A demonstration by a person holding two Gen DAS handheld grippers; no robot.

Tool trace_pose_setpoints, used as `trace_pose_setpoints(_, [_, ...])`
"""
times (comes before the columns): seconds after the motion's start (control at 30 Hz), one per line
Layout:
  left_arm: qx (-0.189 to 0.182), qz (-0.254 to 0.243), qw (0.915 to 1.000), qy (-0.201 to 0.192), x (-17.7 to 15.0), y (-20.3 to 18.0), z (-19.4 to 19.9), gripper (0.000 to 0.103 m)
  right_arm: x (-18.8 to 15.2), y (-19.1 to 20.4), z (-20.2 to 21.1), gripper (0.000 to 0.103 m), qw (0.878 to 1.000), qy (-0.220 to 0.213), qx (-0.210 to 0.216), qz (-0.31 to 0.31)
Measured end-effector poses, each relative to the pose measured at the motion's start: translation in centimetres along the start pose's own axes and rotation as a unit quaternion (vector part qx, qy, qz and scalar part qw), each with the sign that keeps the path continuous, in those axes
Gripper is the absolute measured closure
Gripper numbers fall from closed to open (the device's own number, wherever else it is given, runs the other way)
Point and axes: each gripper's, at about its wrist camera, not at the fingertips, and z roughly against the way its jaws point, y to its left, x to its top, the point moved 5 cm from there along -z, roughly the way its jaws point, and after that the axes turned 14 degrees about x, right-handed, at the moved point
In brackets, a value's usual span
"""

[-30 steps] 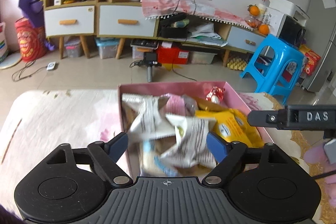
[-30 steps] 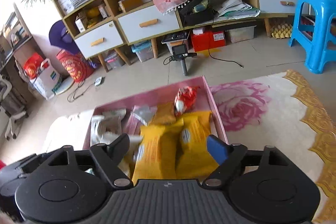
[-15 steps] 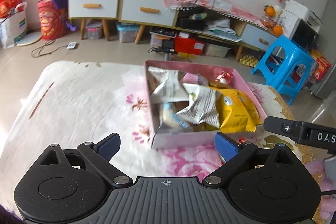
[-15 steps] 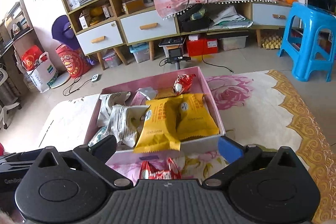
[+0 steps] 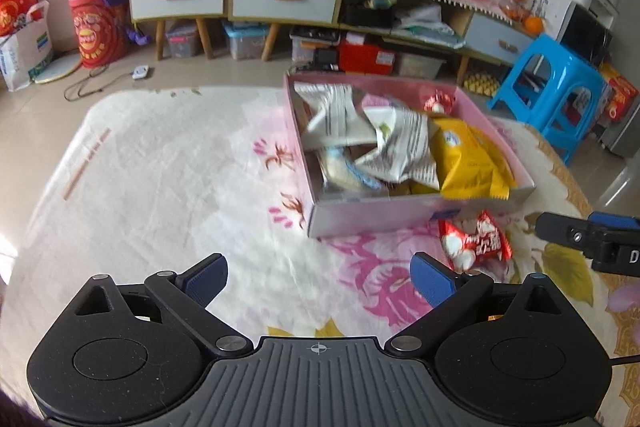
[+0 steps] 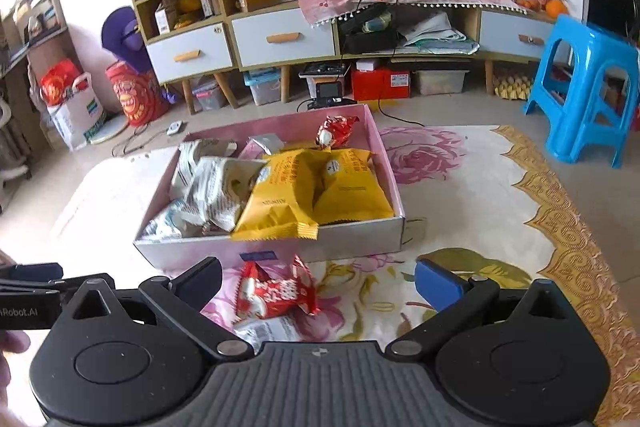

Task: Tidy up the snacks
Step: 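Move both tools back over the red candy pack and orange wrapper snack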

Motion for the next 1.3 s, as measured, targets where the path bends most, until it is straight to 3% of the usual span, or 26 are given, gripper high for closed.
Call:
trace_pose_setpoints(0.33, [-0.024, -0.055, 0.9975, 0.036, -2.4, -5.4, -2.1, 0.004, -0.4, -2.2, -0.4, 0.008, 1.0, 0.009, -0.006, -0.009])
trace_pose_setpoints(0.6, [-0.033, -0.065, 0.9961, 0.05, -2.9, -9.4, -2.7, 0.004, -0.8, -4.3, -0.6, 0.007, 1.0, 0.007, -0.011, -0.013])
trace_pose_setpoints(1.0, [-0.026, -0.023, 0.9977, 0.059, -2.9, -11.0, -3.4, 0.005, -1.8, -8.8, -1.4, 0.007, 0.998, 0.008, -0.015, -0.057])
trace_pose_setpoints(1.17, [-0.035, -0.002, 0.9975, 0.062, -2.6, -12.0, -3.6, 0.005, -2.0, -9.2, -1.8, 0.007, 0.998, 0.01, -0.002, -0.055])
trace_pose_setpoints(1.3, [-0.017, -0.014, 0.9981, 0.057, -2.9, -12.5, -3.6, 0.006, -2.0, -9.2, -1.8, 0.008, 0.999, 0.009, 0.009, -0.052])
